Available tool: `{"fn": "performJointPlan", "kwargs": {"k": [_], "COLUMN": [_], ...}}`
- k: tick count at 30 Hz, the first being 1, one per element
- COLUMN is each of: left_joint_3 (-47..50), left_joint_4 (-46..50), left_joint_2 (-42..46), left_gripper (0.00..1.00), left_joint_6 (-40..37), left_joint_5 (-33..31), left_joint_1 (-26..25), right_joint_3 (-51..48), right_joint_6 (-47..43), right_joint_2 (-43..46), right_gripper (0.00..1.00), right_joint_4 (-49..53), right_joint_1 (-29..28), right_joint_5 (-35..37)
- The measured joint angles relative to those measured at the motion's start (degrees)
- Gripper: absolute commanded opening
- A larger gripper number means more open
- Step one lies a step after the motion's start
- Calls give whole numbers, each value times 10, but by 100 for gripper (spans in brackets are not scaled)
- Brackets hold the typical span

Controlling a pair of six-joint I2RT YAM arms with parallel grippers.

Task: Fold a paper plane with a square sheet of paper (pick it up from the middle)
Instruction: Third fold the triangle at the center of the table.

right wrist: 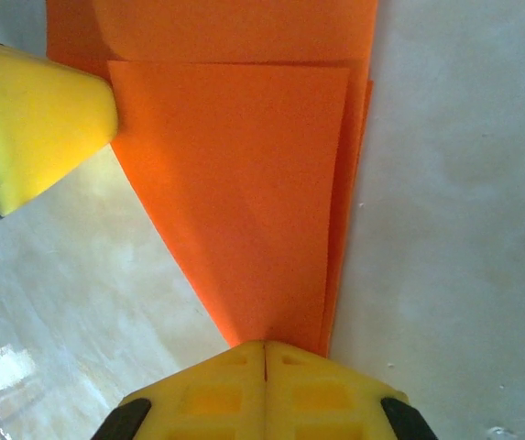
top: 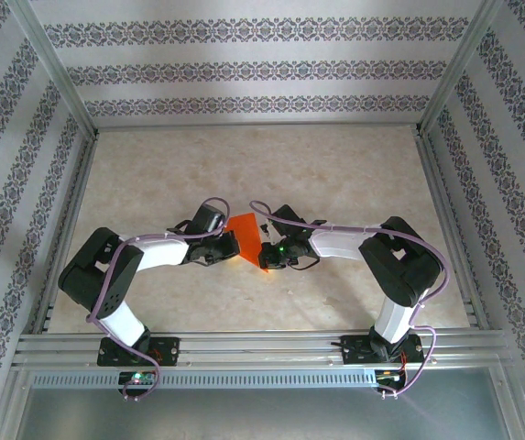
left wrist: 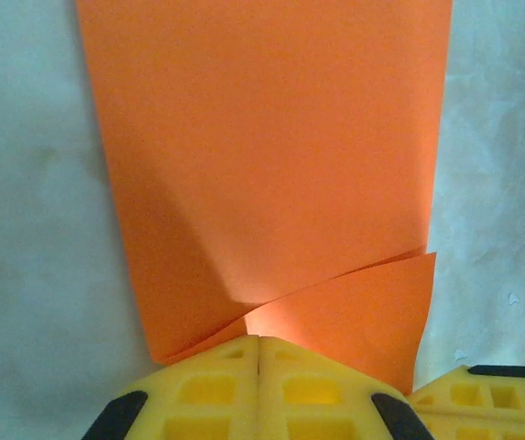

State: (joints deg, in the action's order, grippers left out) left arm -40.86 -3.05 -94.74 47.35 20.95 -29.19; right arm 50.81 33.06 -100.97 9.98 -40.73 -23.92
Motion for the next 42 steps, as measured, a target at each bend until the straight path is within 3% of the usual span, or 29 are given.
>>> {"fn": "performJointPlan", "kwargs": {"k": [11, 28, 42], "left_joint_3": [-54, -113, -146], "left_joint_4": [58, 150, 196], "left_joint_2": [-30, -53, -71], "left_gripper": [1, 1, 1], "left_joint_6": [-8, -15, -8], "left_joint_5": [10, 8, 6], "left_joint_1": [1, 1, 1], "right_joint_3": [31, 84, -36], "right_joint_6": [-16, -15, -15], "right_joint_2": [14, -70, 8], "right_gripper": [2, 1, 1], "right_joint_4": [31, -6, -61], "right_joint_1": [0, 0, 7], "right_joint_5": [-5, -44, -47]}}
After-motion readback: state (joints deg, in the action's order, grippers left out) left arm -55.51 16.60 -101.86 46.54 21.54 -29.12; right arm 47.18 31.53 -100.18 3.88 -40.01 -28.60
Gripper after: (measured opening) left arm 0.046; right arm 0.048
